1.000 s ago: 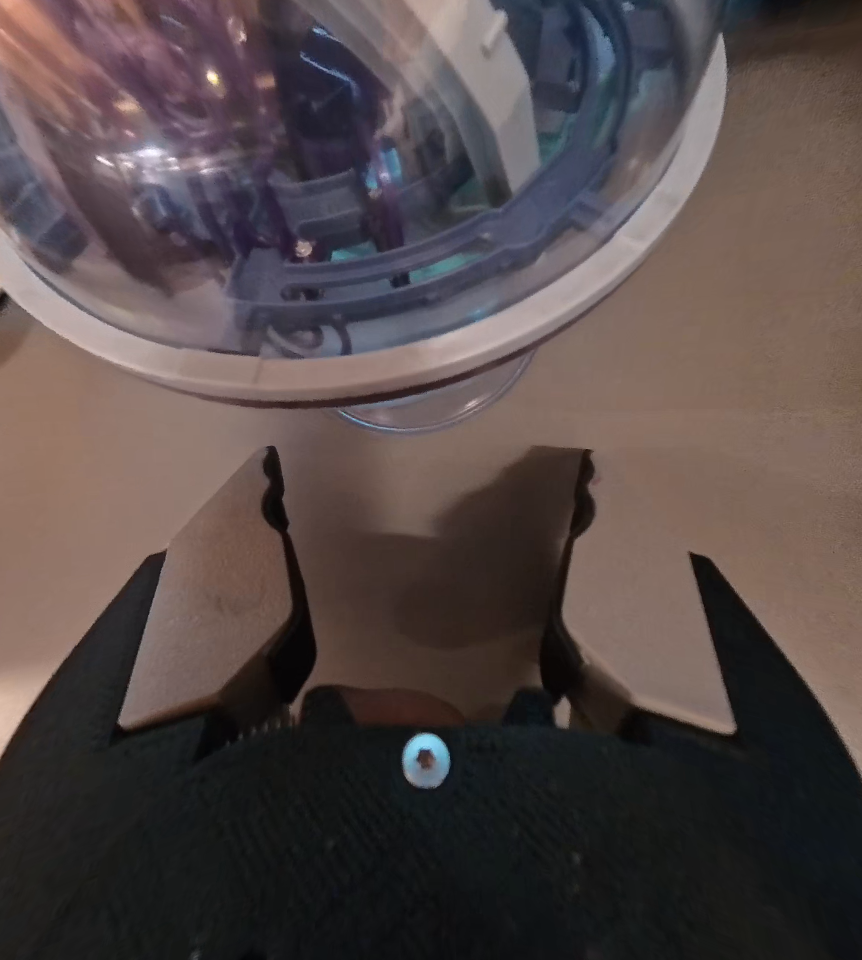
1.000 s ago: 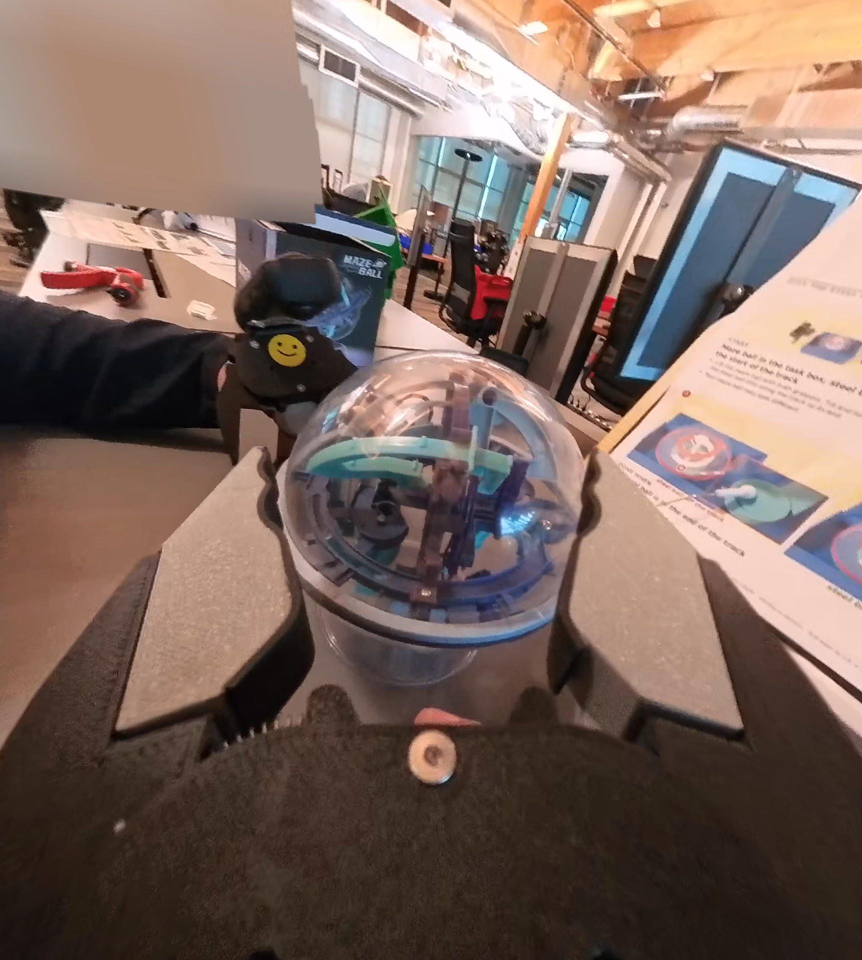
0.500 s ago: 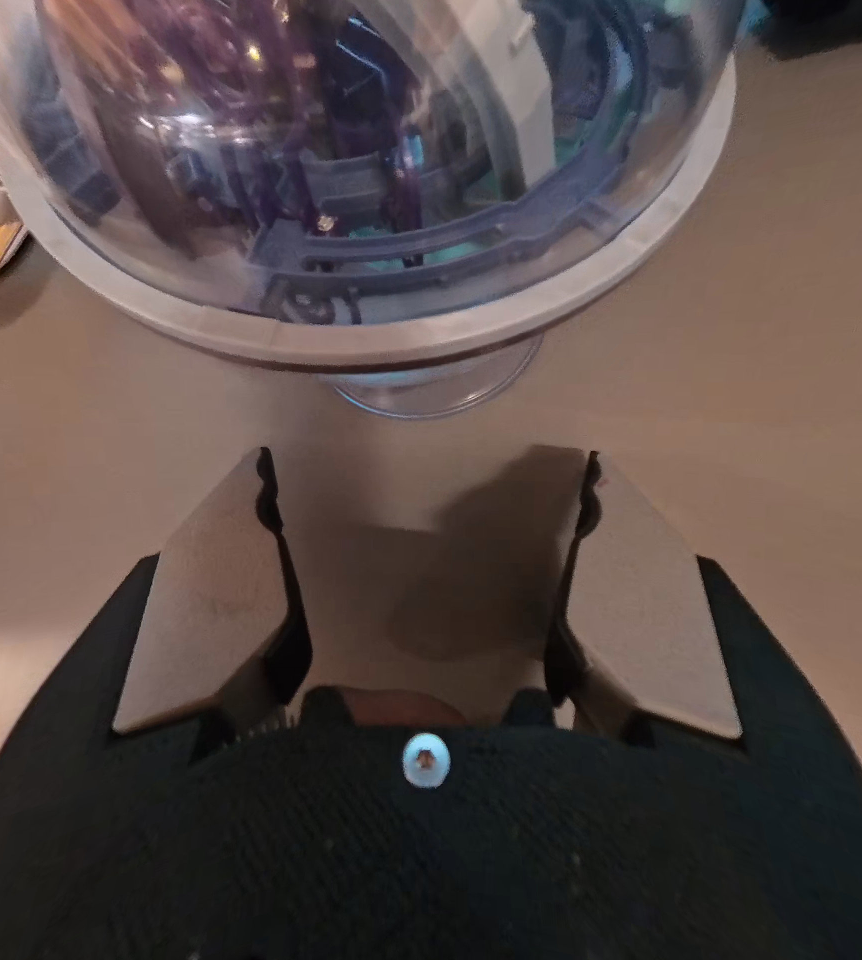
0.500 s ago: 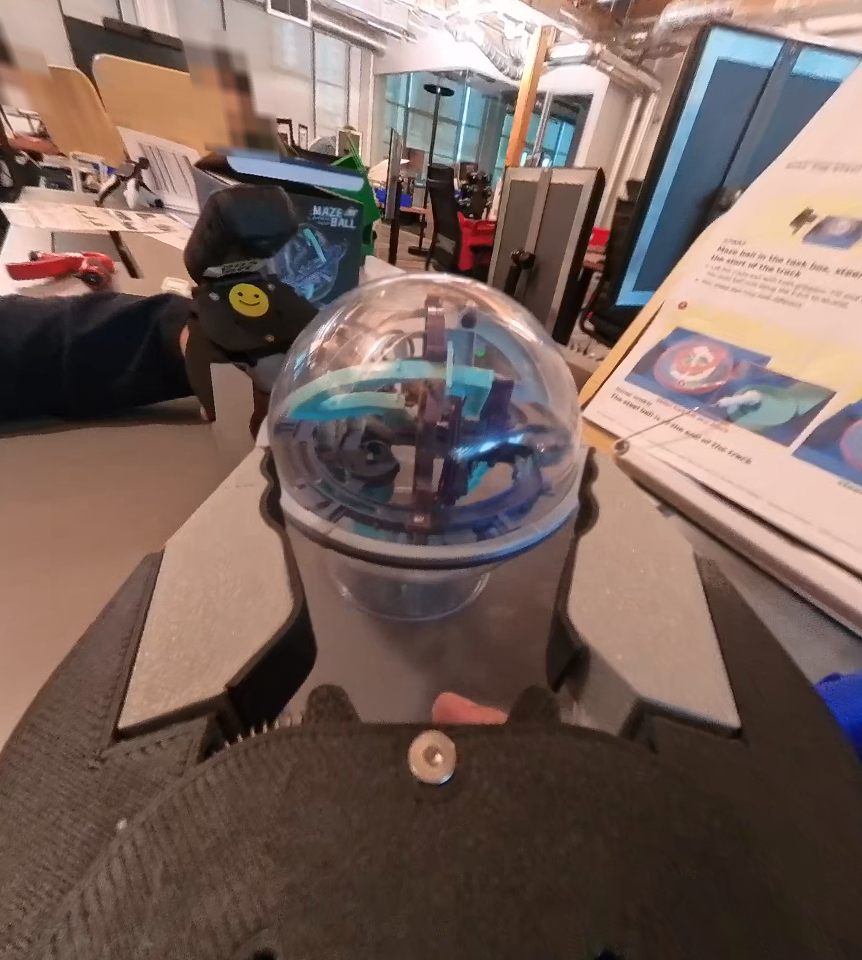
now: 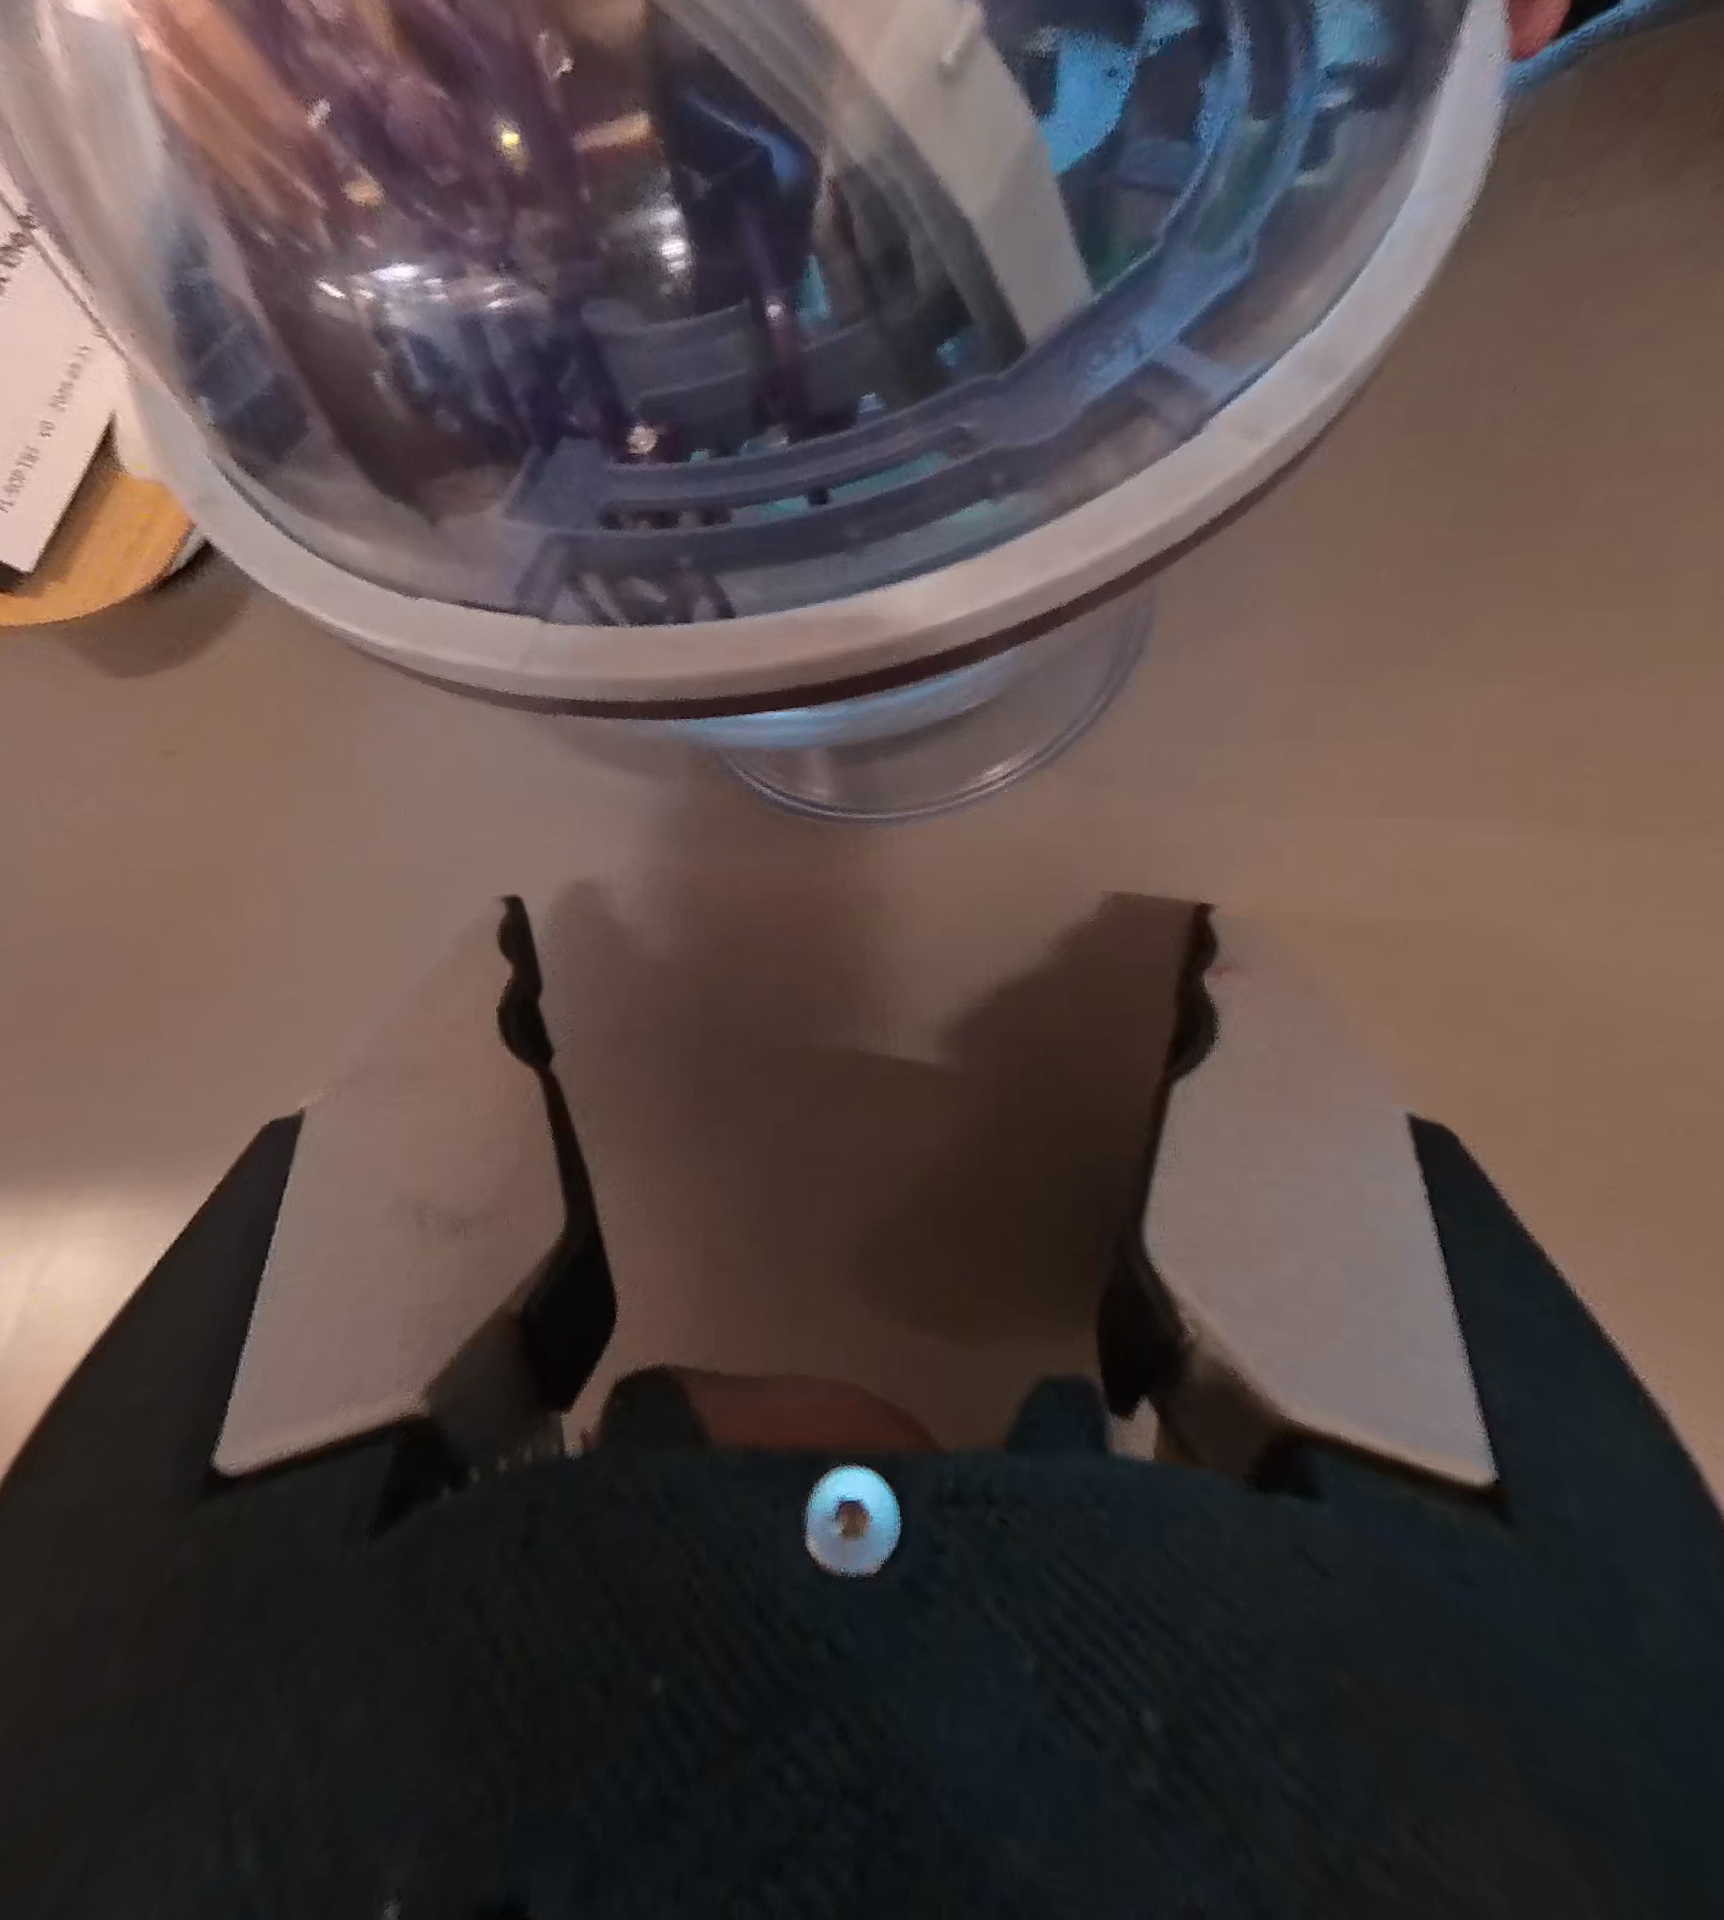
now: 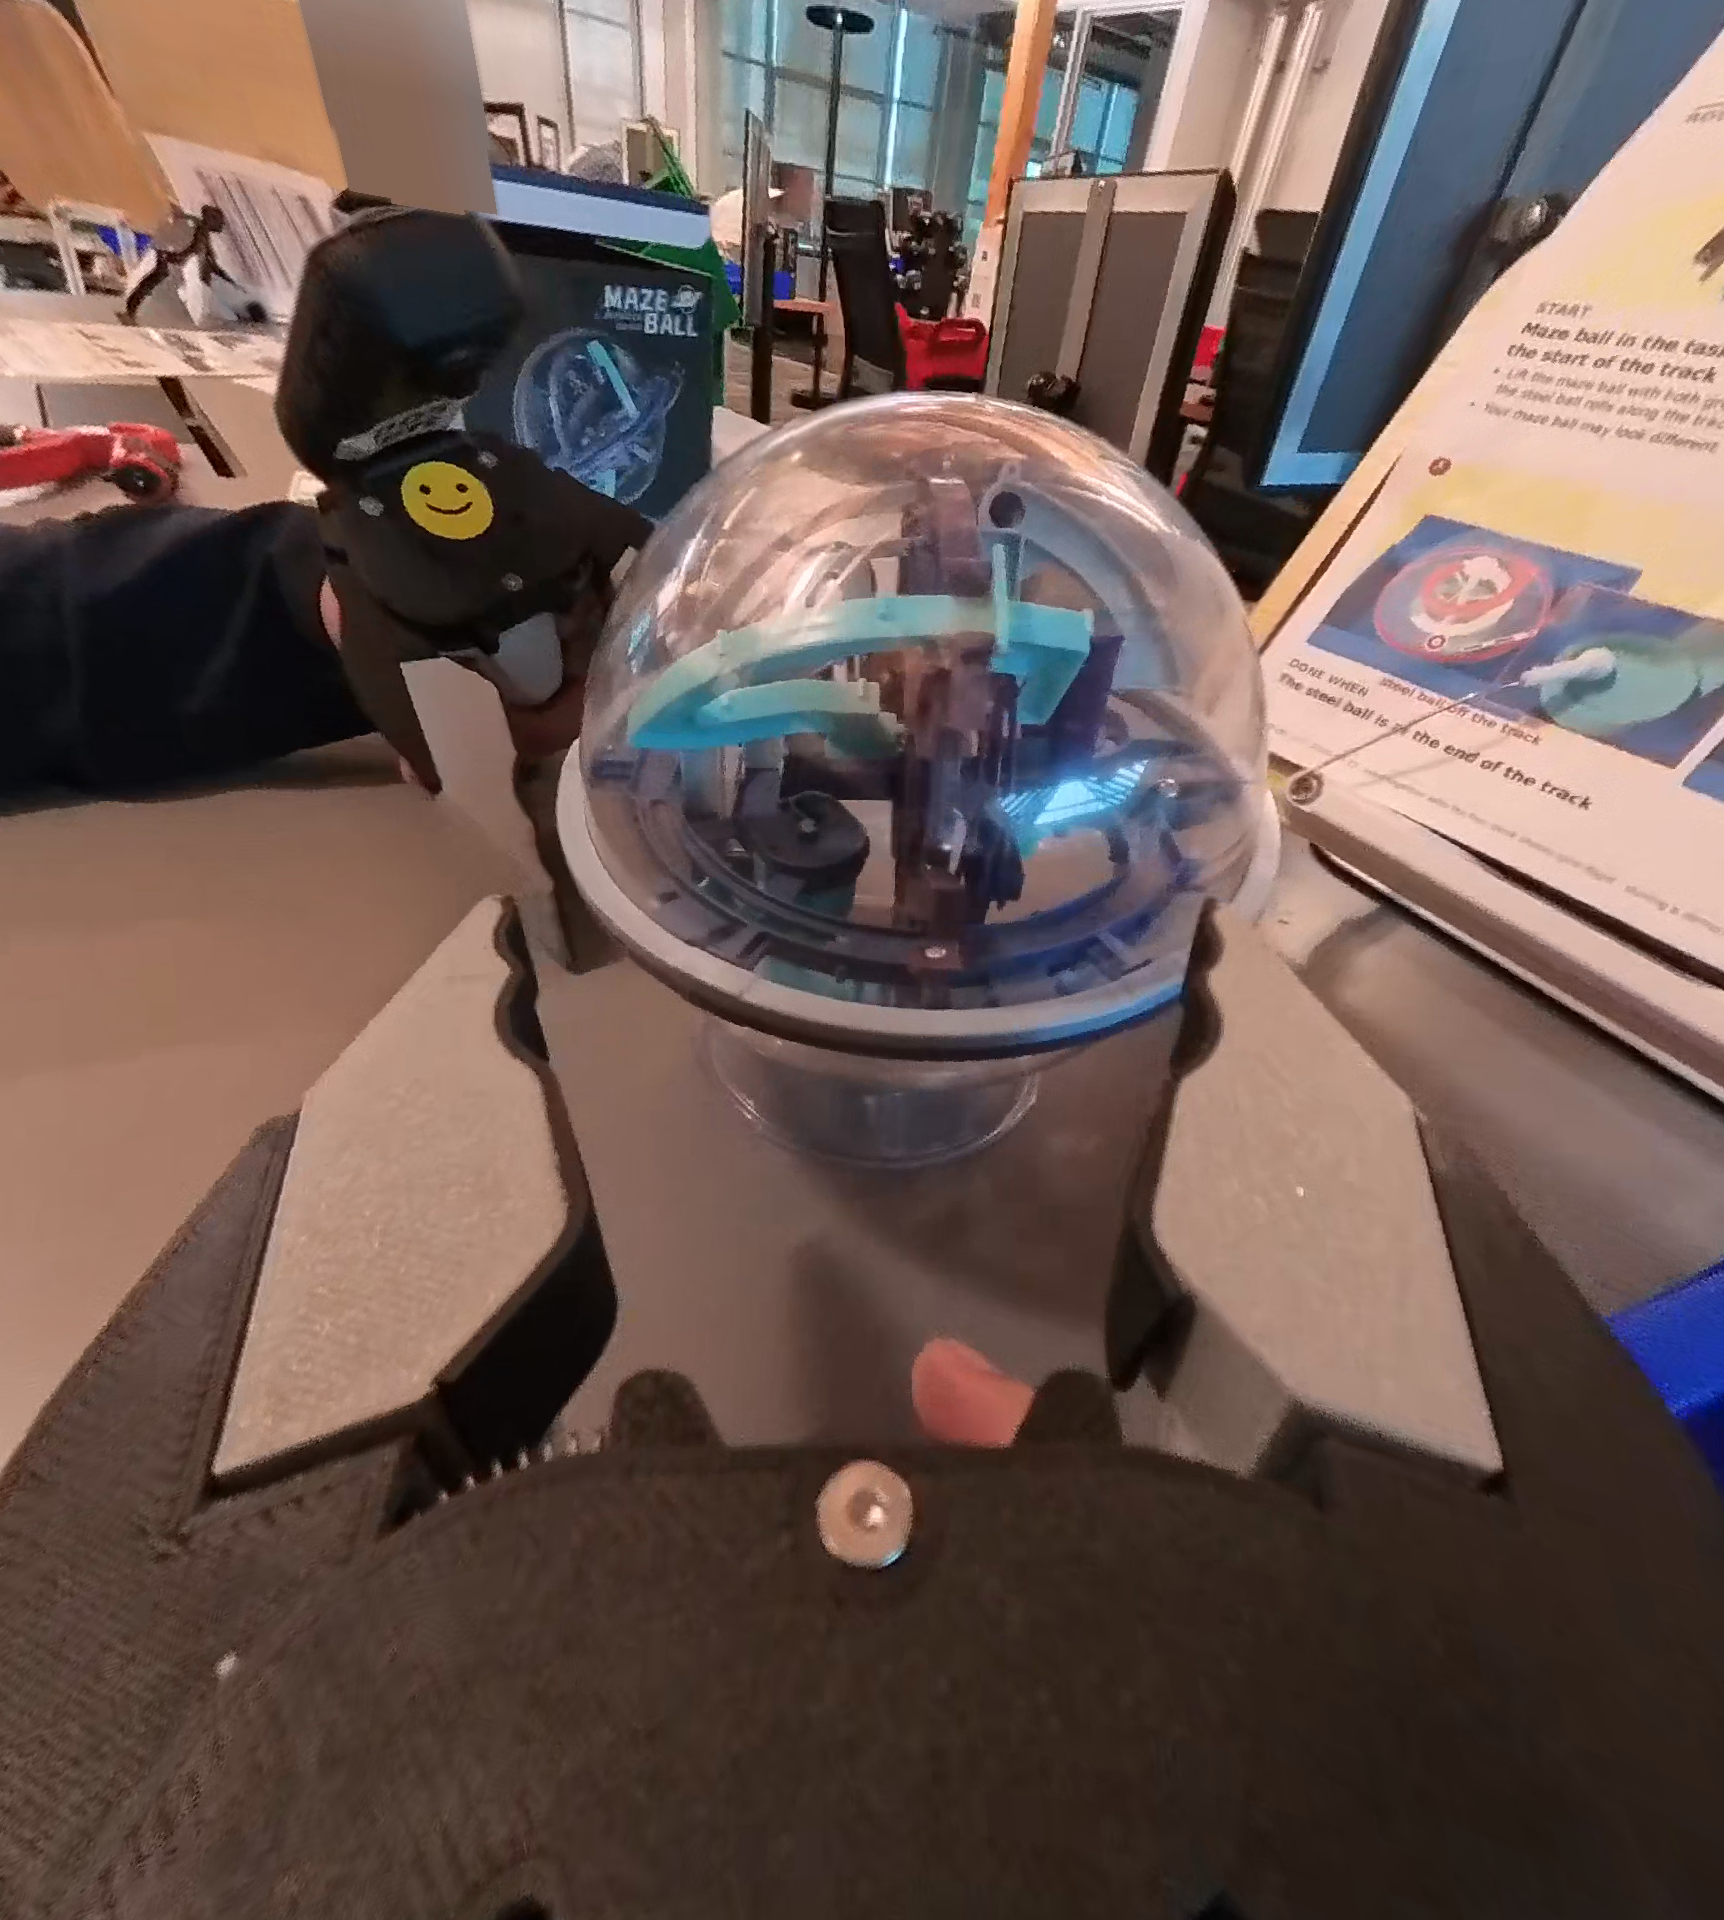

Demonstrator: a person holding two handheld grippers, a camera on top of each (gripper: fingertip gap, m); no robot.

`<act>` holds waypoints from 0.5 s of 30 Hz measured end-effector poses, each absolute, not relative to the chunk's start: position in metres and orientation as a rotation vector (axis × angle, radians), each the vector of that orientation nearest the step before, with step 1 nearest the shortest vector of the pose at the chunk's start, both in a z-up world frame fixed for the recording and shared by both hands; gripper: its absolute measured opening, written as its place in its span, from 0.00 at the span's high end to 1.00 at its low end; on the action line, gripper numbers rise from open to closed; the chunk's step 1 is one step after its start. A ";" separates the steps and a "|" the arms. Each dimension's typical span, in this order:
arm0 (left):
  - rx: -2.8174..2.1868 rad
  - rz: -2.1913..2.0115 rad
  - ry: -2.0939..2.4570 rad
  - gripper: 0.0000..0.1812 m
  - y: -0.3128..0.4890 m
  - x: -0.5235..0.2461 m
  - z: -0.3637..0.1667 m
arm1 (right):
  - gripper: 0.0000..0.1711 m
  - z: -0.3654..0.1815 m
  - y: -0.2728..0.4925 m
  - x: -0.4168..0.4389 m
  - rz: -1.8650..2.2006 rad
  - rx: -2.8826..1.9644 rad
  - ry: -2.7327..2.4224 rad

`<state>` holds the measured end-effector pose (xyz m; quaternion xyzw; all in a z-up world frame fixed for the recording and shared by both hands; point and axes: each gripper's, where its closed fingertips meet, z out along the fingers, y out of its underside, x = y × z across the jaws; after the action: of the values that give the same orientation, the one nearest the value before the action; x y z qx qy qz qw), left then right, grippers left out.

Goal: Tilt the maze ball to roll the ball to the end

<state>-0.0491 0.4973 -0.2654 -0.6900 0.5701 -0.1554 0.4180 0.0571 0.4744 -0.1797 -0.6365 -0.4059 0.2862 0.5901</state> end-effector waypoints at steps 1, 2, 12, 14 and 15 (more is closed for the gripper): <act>-1.739 -0.382 1.409 0.35 0.500 -0.050 -0.265 | 0.29 -0.179 0.475 0.057 0.678 -1.482 -0.939; -1.751 -0.386 1.393 0.35 0.502 -0.051 -0.264 | 0.29 -0.178 0.475 0.058 0.690 -1.483 -0.933; -1.796 -0.357 1.363 0.37 0.510 -0.054 -0.267 | 0.28 -0.175 0.471 0.056 0.821 -1.510 -0.890; -1.799 -0.363 1.365 0.37 0.509 -0.053 -0.268 | 0.28 -0.175 0.471 0.056 0.833 -1.518 -0.871; -1.798 -0.367 1.369 0.38 0.509 -0.053 -0.268 | 0.28 -0.175 0.473 0.058 0.827 -1.523 -0.859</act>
<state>-0.0532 0.5087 -0.2680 -0.7152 0.5444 -0.1460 0.4132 0.0578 0.4732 -0.1754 -0.6483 -0.3654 0.3521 0.5676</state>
